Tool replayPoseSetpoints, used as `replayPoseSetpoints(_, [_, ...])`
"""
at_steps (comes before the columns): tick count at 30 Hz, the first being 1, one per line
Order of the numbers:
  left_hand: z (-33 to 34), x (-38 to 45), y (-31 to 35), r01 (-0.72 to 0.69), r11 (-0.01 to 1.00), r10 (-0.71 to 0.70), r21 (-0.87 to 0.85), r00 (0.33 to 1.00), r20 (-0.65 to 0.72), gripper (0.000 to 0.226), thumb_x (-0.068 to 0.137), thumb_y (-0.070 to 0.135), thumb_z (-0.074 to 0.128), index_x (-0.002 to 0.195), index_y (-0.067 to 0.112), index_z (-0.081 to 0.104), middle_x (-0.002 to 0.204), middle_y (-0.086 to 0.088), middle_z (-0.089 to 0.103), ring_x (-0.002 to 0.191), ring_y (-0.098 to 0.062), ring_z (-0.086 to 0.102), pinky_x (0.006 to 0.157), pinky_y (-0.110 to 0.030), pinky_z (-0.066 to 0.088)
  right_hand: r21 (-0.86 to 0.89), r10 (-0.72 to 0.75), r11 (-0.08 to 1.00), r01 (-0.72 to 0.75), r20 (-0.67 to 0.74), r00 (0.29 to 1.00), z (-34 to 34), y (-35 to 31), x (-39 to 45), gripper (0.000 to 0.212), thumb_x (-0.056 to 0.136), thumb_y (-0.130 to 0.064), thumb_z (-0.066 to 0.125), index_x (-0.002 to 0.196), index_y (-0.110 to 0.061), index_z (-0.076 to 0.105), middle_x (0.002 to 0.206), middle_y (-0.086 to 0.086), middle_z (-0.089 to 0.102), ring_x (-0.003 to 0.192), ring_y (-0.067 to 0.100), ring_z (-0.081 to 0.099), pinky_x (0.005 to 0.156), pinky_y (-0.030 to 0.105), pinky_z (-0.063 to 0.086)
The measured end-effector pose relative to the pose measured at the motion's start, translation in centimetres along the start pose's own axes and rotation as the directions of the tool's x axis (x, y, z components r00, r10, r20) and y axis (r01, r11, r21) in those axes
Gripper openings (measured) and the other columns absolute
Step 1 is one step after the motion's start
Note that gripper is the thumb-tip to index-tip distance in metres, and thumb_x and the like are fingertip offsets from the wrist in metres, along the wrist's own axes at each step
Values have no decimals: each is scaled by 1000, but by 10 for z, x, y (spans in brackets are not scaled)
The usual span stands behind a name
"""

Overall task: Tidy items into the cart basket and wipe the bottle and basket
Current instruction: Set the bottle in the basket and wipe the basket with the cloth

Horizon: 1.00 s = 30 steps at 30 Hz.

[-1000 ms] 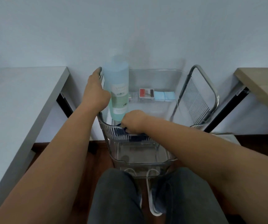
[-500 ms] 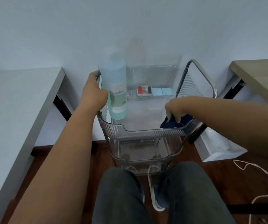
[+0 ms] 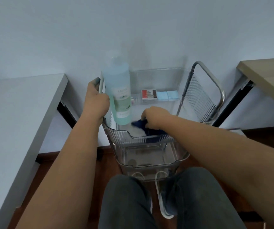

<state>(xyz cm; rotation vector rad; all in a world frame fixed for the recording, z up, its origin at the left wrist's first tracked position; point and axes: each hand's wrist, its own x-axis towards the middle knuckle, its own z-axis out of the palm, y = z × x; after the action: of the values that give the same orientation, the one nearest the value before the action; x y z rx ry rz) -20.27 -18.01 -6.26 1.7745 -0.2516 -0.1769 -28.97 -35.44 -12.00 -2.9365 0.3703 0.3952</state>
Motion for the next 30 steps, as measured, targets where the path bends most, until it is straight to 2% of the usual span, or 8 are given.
replayPoseSetpoints(4, [2, 0, -4, -29, 1000, 29, -4, 999, -13, 66, 85, -9, 42, 145, 18, 37, 111, 20, 46, 88, 17, 48, 54, 7, 37, 5, 216, 976, -216, -48, 975, 6, 6, 15, 24, 87, -19, 59, 109, -12, 66, 88, 6, 55, 79, 27, 54, 68, 34, 44])
replayPoseSetpoints(9, [1, 2, -7, -48, 999, 48, -17, 998, -35, 68, 83, -10, 42, 145, 16, 37, 122, 12, 47, 101, 6, 49, 59, 7, 38, 29, 177, 984, -176, -81, 981, 26, -8, 32, 30, 95, -29, 51, 121, -19, 61, 109, 10, 59, 94, 29, 59, 67, 34, 40])
replayPoseSetpoints(13, [1, 1, -11, -39, 999, 39, -13, 999, -18, 73, 81, -10, 41, 148, 19, 34, 128, 12, 44, 107, 2, 47, 60, 6, 38, 40, 223, 974, -222, -28, 974, 20, -7, 39, 28, 92, -29, 53, 117, -19, 63, 91, 5, 51, 81, 27, 52, 68, 35, 41])
replayPoseSetpoints(16, [1, -3, -13, -46, 999, 46, -24, 999, -21, 74, 81, -10, 41, 148, 20, 35, 125, 15, 45, 103, 8, 49, 67, 5, 39, 74, 321, 945, -318, -32, 946, 10, 13, 35, 29, 91, -26, 55, 115, -12, 62, 96, 6, 56, 94, 29, 58, 74, 36, 42])
replayPoseSetpoints(21, [3, -11, -15, -39, 993, 32, -110, 997, -66, 75, 79, -10, 44, 148, 19, 38, 136, 8, 53, 117, -5, 53, 101, -26, 46, -111, 509, 857, -504, 21, 861, -13, 70, 15, 35, 96, -24, 51, 124, -4, 55, 124, 14, 57, 113, 30, 56, 85, 37, 45])
replayPoseSetpoints(25, [11, -23, -20, -77, 967, 45, -244, 990, -135, 56, 90, 2, 48, 142, 22, 49, 113, 14, 62, 94, 7, 60, 84, -14, 51, -325, 566, 812, -484, 235, 790, -20, 77, 9, 50, 101, -30, 41, 145, -8, 35, 146, 13, 40, 131, 29, 41, 109, 37, 34])
replayPoseSetpoints(27, [14, -27, -23, -76, 960, 25, -269, 982, -187, 34, 89, 19, 52, 115, 34, 66, 83, 19, 61, 66, 6, 55, 63, -11, 47, -412, 552, 805, -427, 257, 793, -17, 70, 2, 49, 98, -25, 49, 142, -6, 39, 145, 14, 41, 129, 28, 44, 106, 36, 36])
replayPoseSetpoints(30, [16, -29, -26, -86, 975, 31, -206, 966, -258, 22, 92, 19, 48, 89, 28, 68, 48, 21, 46, 44, 3, 38, 47, -12, 33, -365, 517, 837, -407, 289, 805, -9, 53, -9, 40, 95, -15, 48, 132, 0, 49, 137, 17, 46, 114, 28, 51, 94, 36, 42])
